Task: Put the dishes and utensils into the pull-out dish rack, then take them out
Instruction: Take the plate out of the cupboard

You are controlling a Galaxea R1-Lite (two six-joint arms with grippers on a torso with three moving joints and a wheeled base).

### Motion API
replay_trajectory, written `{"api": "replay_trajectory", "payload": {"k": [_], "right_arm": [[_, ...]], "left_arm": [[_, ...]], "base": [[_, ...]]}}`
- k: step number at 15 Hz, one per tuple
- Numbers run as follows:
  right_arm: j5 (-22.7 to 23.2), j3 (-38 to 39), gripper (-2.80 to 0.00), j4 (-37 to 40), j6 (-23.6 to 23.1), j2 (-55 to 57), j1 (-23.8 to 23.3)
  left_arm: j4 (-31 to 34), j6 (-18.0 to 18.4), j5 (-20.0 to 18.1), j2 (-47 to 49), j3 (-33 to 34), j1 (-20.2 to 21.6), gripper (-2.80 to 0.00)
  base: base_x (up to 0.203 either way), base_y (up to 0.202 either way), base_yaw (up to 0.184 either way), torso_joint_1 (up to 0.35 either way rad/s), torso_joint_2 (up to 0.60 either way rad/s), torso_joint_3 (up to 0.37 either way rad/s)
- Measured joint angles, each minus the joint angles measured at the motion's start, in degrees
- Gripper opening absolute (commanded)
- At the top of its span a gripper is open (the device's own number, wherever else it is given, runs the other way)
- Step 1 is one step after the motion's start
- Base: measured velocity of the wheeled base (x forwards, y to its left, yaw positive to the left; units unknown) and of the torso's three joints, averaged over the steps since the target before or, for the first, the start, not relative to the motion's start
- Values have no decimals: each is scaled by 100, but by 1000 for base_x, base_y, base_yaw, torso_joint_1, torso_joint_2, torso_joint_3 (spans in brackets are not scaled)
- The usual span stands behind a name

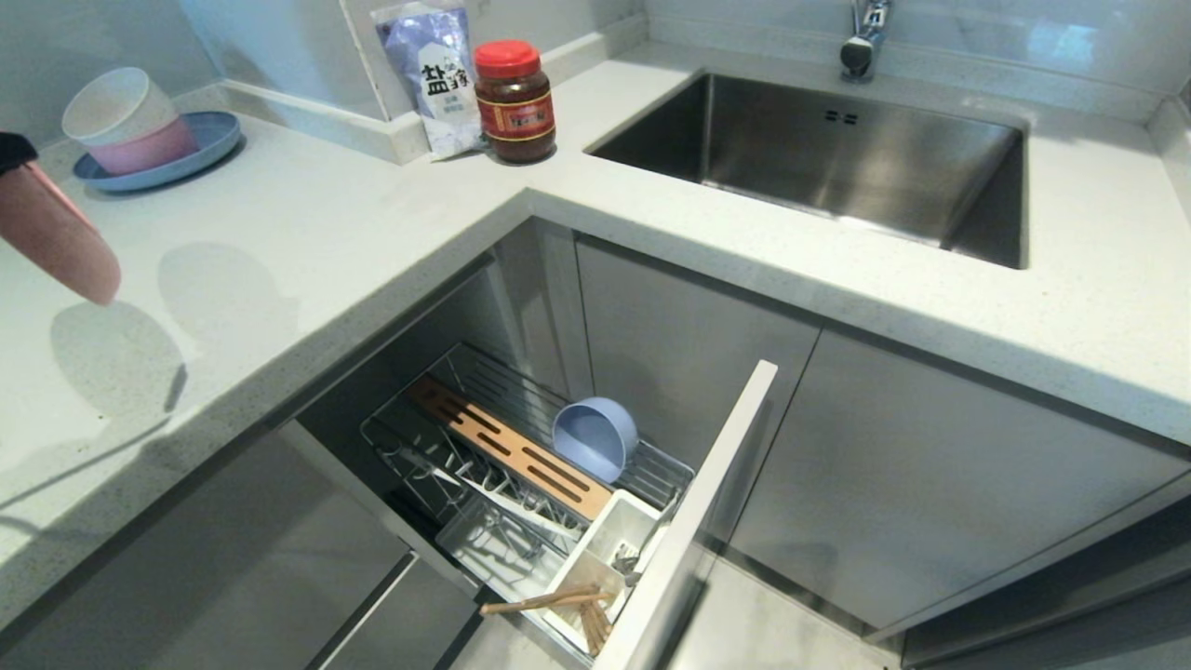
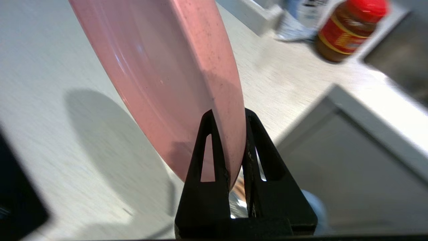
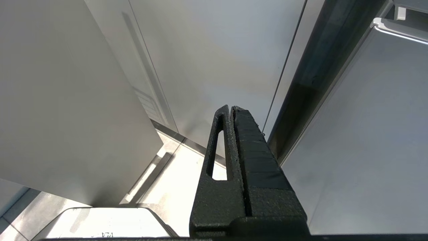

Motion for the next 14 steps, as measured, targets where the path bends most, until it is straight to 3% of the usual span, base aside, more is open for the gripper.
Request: {"api": "replay_trajectory", "payload": {"k": [4, 6, 8, 10, 14], "right_arm": [[2, 0, -280, 0, 2, 0, 0], [0, 0, -280, 2, 2, 0, 0], [2, 0, -280, 0, 1, 0, 2], [0, 0, -280, 2, 2, 0, 2], [1, 0, -280, 1, 1, 0, 0]], "left_arm": [[36, 1509, 94, 667, -596, 812, -280], [112, 2306, 592, 1024, -916, 889, -280], [537, 2833, 951, 1333, -1235, 910, -280], [1396, 3038, 1020, 1653, -1581, 877, -280], [3020, 3084, 1231, 2177, -2302, 751, -280]], "base": [[0, 0, 0, 0, 0, 0], [0, 0, 0, 0, 0, 0], [0, 0, 0, 0, 0, 0], [0, 0, 0, 0, 0, 0], [0, 0, 0, 0, 0, 0]]}}
